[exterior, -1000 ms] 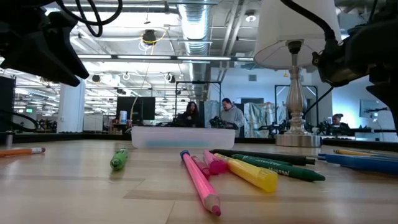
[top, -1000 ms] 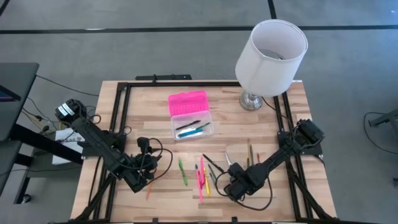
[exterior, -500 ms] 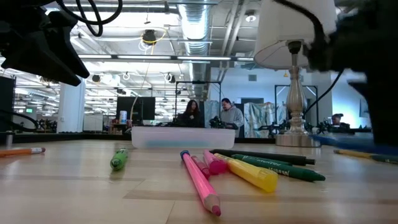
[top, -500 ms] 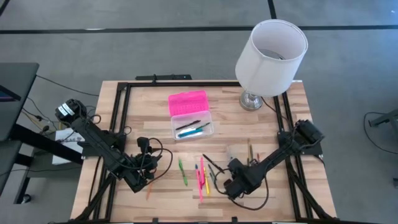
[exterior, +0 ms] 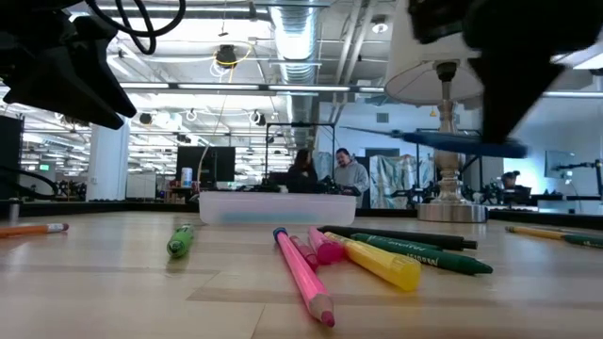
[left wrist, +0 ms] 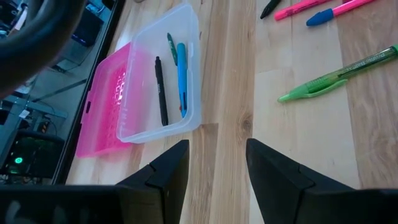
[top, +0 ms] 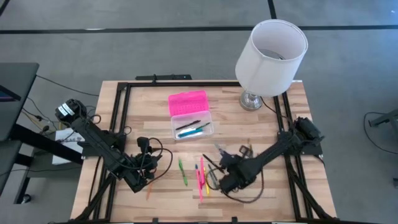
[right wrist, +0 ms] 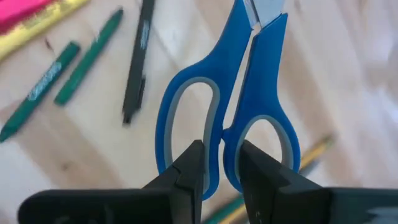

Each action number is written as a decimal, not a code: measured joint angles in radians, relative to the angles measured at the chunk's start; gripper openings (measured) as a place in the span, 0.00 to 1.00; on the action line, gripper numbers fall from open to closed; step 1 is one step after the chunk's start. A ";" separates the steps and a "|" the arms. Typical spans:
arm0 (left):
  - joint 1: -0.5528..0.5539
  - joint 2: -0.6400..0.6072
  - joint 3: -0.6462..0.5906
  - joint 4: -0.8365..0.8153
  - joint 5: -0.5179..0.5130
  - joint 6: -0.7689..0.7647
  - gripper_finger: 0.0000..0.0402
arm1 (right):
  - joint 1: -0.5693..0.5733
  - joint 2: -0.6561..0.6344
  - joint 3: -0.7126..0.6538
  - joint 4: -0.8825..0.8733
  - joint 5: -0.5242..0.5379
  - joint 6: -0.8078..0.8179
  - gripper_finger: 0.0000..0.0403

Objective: Pick & place school supplies into a supply box
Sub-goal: Put the blue scissors into the pink supply box

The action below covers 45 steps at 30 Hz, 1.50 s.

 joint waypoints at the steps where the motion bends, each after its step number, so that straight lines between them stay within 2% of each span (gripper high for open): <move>1: 0.000 0.000 0.000 0.000 -0.006 0.000 0.39 | -0.022 0.000 0.000 -0.002 0.004 -0.049 0.17; 10: 0.000 0.000 0.000 0.000 -0.020 -0.013 0.39 | -0.242 0.000 0.001 0.070 0.088 -0.454 0.16; 18: 0.000 0.000 0.000 -0.001 -0.020 -0.054 0.39 | -0.399 -0.001 0.001 0.306 0.088 -0.826 0.16; 24: 0.000 0.000 0.000 -0.002 -0.015 -0.059 0.39 | -0.492 0.001 0.002 0.485 0.050 -1.021 0.16; 31: 0.000 0.000 0.000 -0.007 -0.014 -0.059 0.39 | -0.551 0.034 0.002 0.558 -0.007 -1.156 0.16; 45: 0.000 0.000 0.000 -0.015 -0.015 -0.060 0.39 | -0.572 0.057 -0.001 0.566 -0.085 -1.159 0.16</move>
